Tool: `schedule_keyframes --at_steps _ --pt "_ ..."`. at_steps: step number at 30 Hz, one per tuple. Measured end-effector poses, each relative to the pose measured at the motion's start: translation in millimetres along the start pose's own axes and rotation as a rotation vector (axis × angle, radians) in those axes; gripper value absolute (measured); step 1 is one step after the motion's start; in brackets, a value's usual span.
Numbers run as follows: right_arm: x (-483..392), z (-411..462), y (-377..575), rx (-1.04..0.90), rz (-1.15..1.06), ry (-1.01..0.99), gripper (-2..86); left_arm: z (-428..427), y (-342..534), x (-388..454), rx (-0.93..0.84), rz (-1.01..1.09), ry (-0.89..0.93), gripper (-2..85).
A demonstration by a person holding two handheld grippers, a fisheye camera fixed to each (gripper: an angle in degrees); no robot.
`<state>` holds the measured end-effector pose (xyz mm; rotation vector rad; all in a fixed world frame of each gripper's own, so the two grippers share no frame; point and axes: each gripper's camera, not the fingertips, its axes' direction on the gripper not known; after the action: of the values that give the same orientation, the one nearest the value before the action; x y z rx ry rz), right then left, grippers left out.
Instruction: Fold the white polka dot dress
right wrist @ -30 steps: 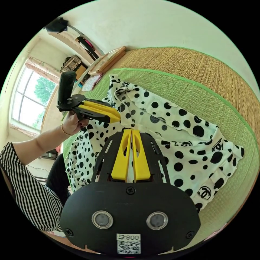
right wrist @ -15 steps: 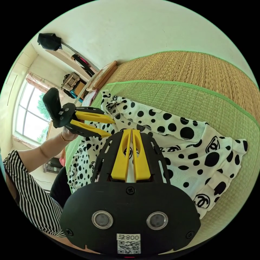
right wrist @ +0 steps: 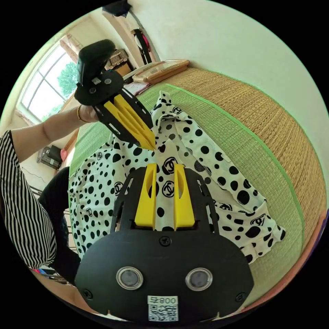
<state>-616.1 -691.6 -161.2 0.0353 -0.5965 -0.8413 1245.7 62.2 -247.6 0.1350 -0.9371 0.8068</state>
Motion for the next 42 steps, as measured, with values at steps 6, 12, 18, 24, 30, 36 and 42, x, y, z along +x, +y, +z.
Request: schedule_keyframes --at_steps 6,12,18,24,30,36,42 --pt "-12.6 19.5 -16.9 -0.104 -0.09 0.052 5.1 -8.2 -22.0 -25.2 0.042 -0.017 0.075 4.1" --pt "4.7 14.8 -21.7 -0.112 -0.085 -0.051 1.7 -1.4 -54.9 -34.4 0.057 0.065 0.094 9.3" --pt "26.6 16.0 -29.1 -0.171 -0.102 -0.2 0.8 28.4 -89.6 -45.8 -0.104 0.143 0.062 3.4" --pt "67.7 11.6 -38.7 -0.209 -0.058 -0.372 1.0 30.9 -101.2 -94.1 -0.092 0.113 0.333 1.6" --pt "99.0 10.9 -41.1 -0.203 0.021 -0.332 2.8 52.5 -105.6 -151.3 -0.067 -0.025 0.454 2.7" --pt "118.4 -13.0 -4.4 -0.105 0.106 -0.258 6.8 65.6 -99.5 -170.8 -0.055 -0.085 0.373 5.8" --pt "117.3 -57.0 66.4 0.053 0.208 -0.07 6.8 58.7 -85.2 -174.6 0.049 -0.094 0.372 8.0"
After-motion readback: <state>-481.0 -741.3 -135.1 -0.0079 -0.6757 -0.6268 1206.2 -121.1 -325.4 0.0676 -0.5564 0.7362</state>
